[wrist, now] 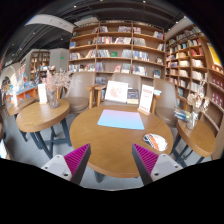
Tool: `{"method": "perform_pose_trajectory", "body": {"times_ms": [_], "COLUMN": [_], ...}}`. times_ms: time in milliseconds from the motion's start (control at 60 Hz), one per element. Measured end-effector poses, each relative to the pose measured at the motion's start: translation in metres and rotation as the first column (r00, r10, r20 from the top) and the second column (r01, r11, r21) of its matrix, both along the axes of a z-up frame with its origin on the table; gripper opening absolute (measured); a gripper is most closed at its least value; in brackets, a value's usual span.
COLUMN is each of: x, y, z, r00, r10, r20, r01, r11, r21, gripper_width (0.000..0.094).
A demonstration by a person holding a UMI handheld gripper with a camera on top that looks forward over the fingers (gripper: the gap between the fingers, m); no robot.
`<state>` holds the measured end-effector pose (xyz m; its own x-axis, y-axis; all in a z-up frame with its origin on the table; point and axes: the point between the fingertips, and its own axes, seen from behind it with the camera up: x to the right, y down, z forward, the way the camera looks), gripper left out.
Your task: Arrange mouse
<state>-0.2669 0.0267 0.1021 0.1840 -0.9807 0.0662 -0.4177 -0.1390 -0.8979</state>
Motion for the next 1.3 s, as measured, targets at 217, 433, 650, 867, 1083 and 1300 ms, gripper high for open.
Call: {"method": "perform_pose_trajectory", "body": {"times_ms": [217, 433, 650, 867, 1083, 1300], "x": [0.025, 0.043, 0.067, 0.095, 0.124, 0.151], "y": [-0.082, -0.16, -0.194, -0.195, -0.208, -0.217], "z": [-0.018, -0.034, -0.05, -0.067, -0.096, -0.107], "r00": [0.992, 0.973, 0.964, 0.972, 0.967, 0.966], "r10": [-0.123, -0.231, -0.262, -0.231, -0.236, -0.231], "r20": [-0.014, -0.026, -0.036, -0.04, -0.091, -0.119], "r01": [0.122, 0.231, 0.261, 0.23, 0.233, 0.232], "r11": [0.992, 0.973, 0.965, 0.973, 0.972, 0.973], "r21": [-0.015, -0.025, -0.03, -0.023, -0.039, -0.012], "gripper_width": [0.0855, 0.0856, 0.0859, 0.0859, 0.0856, 0.0853]}}
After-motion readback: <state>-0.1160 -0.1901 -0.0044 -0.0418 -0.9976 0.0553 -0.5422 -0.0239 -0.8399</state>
